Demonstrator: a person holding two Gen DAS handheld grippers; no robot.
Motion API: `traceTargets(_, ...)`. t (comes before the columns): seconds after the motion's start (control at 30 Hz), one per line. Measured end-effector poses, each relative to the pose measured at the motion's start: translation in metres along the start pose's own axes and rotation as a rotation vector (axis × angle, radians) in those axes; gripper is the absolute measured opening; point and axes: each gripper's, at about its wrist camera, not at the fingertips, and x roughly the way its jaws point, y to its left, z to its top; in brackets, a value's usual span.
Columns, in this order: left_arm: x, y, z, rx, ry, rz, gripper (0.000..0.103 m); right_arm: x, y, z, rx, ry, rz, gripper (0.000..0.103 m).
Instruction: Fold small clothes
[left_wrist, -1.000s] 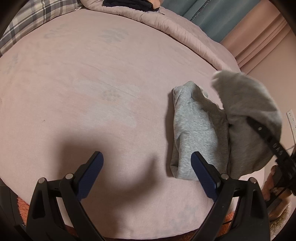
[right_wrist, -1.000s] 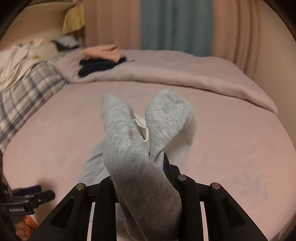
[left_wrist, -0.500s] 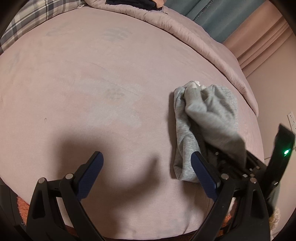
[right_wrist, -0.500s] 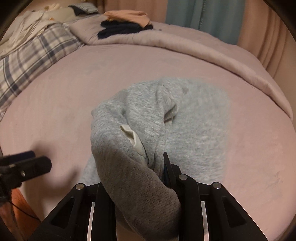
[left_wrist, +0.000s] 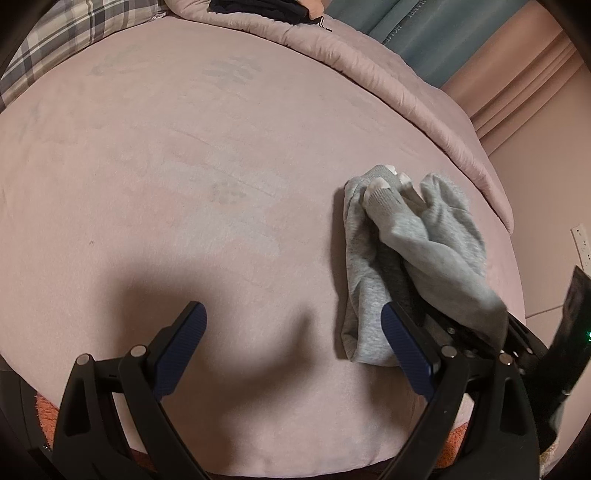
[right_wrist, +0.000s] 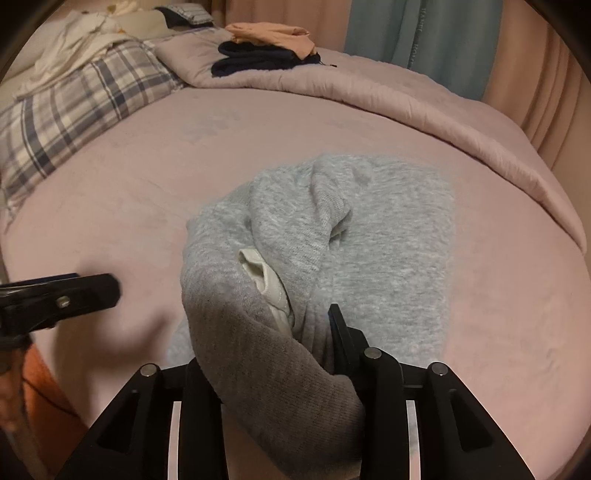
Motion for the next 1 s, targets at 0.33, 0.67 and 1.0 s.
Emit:
traceTargets(0.33, 0.001, -0.002, 0.005, 0.008, 0.008, -0.001, 0.096, -0.022, -0.013, -0.009, 0.061, -0.006, 0.128, 0.051)
traceTargets(0.67, 0.004, -0.003, 0.005, 0.0, 0.016, -0.019, 0.096, -0.034, -0.016, -0.016, 0.079, -0.009, 0.232, 0.064)
traceTargets(1.0, 0.009, -0.005, 0.004, 0.004, 0.031, -0.039, 0.096, 0.013, -0.013, -0.013, 0.119, 0.044, 0.262, 0.051)
